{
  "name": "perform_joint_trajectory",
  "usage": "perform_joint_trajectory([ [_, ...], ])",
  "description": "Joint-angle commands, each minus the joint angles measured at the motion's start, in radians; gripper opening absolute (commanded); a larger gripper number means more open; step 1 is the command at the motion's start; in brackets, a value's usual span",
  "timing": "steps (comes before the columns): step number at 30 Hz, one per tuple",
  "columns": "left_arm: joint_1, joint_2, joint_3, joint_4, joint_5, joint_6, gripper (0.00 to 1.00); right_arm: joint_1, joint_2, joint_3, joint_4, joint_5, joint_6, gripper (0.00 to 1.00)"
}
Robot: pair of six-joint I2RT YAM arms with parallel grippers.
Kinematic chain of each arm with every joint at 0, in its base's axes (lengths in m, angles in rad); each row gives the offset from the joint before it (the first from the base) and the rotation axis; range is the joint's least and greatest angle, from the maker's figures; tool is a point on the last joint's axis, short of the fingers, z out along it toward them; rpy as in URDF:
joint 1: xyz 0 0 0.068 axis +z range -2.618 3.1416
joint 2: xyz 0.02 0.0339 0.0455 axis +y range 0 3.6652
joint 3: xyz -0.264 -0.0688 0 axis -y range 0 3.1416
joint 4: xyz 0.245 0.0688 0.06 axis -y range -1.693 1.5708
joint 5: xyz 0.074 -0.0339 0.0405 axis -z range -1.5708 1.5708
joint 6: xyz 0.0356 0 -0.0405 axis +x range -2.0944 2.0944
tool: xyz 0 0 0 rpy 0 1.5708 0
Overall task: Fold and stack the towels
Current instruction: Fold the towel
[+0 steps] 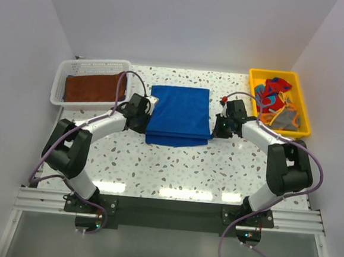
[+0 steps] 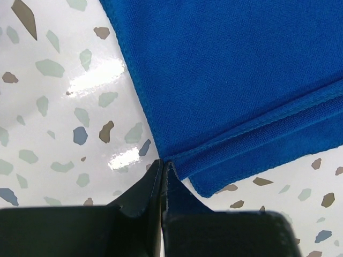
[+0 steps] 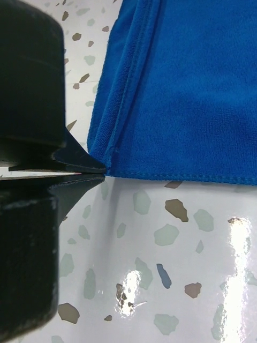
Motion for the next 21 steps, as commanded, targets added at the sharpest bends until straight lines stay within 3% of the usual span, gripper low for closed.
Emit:
perform_joint_trajectory([
  [1,0.012,0.003,-0.022,-0.015,-0.087,-0.033,0.0,-0.018,0.008,0.005,-0.001,0.069,-0.009,0.0],
  [12,0.011,-0.122,0.094,-0.096,-0.154,-0.046,0.0,-0.018,-0.119,0.12,-0.078,0.127,-0.017,0.0],
  [21,-0.017,-0.184,-0.011,-0.076,-0.116,-0.099,0.0,-0.018,-0.226,0.022,-0.064,0.115,0.032,0.0],
])
